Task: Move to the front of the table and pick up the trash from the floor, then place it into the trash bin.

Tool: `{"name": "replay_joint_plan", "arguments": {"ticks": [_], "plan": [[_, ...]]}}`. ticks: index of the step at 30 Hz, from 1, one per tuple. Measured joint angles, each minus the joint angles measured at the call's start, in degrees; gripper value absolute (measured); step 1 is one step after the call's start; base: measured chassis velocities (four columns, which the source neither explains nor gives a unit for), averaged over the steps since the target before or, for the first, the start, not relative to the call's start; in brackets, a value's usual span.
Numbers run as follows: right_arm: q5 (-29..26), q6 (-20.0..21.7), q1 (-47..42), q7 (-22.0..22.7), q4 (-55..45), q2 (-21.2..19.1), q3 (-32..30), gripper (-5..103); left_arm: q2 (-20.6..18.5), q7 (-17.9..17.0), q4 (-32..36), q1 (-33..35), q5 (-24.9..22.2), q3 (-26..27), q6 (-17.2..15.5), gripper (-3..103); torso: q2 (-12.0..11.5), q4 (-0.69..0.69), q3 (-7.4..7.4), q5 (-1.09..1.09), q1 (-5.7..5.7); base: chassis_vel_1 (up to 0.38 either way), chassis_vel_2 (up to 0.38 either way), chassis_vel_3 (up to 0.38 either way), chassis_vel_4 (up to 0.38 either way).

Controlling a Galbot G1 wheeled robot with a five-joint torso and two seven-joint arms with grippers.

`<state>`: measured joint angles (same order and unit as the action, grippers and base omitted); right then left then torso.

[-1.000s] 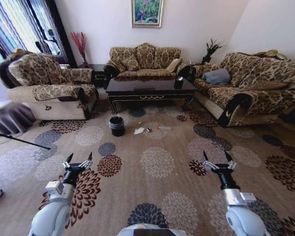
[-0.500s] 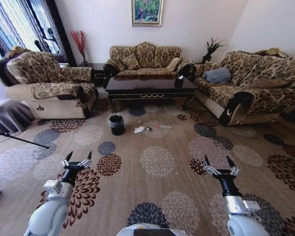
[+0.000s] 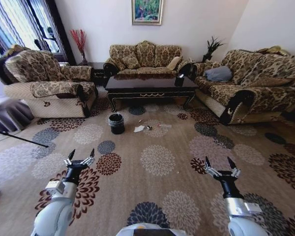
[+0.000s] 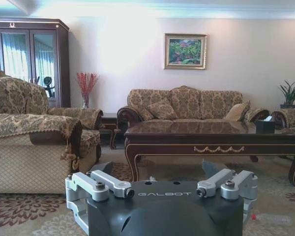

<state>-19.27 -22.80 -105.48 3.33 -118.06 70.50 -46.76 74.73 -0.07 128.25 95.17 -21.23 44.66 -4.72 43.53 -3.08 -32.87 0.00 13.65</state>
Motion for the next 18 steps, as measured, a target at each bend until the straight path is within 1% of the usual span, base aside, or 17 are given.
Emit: {"name": "replay_joint_plan", "arguments": {"ticks": [3, 6, 12, 18], "plan": [[0.3, -0.3, 0.7, 0.0, 1.2, 0.3, 0.6, 100, 0.2, 0.1, 0.1, 1.0, 0.5, 0.0, 0.1, 100, -1.1, 0.04, 0.67, 0.0, -0.47, 0.0, 0.0, 0.0, 0.0], [0.2, -0.3, 1.3, 0.0, 1.6, 0.4, 1.0, 100, 0.2, 0.1, 0.2, 1.4, 0.7, 0.0, 0.1, 100, -1.8, 0.01, 1.04, 0.0, -0.74, 0.0, 0.0, 0.0, 0.0], [0.3, -0.2, 2.2, -0.1, 2.6, 0.5, 1.8, 100, -0.1, 0.1, 0.7, 2.3, 0.6, 0.8, 0.2, 100, -3.3, 0.02, 1.89, 0.0, -1.36, 0.0, 0.0, 0.0, 0.0], [0.4, -0.2, 2.4, -0.1, 2.7, 1.2, 2.2, 100, 0.5, 0.2, 1.6, 3.3, 1.0, 0.9, 0.3, 100, -4.8, 0.01, 2.77, 0.0, -2.01, 0.0, 0.0, 0.0, 0.0]]}}
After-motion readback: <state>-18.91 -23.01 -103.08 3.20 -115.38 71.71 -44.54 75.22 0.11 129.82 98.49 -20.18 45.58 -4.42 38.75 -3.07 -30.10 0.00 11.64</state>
